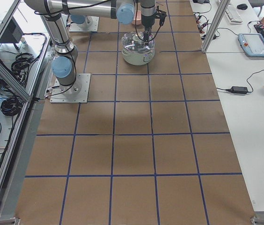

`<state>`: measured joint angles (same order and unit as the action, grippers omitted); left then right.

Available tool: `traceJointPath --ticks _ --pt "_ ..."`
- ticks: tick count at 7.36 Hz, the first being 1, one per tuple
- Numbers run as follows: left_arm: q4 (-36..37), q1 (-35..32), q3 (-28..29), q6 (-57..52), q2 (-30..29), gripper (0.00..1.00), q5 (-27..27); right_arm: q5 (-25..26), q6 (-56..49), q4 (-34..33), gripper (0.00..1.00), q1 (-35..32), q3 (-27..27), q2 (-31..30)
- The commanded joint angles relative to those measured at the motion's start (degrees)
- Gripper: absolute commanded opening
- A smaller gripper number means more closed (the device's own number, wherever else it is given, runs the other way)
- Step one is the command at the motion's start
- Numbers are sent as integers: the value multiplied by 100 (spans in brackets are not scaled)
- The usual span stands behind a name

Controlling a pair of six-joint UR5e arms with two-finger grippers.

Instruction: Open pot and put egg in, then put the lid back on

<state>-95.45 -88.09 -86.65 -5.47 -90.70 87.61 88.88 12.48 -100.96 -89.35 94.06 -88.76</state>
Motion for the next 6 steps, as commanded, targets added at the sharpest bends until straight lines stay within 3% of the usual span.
traceJointPath --ticks 1,6 --pt "-9 -7 -1 29 0 99 54 -2 0 6 100 5 7 -10" --pt "236 -77 -247 55 114 99 63 -28 9 15 100 -4 33 -54"
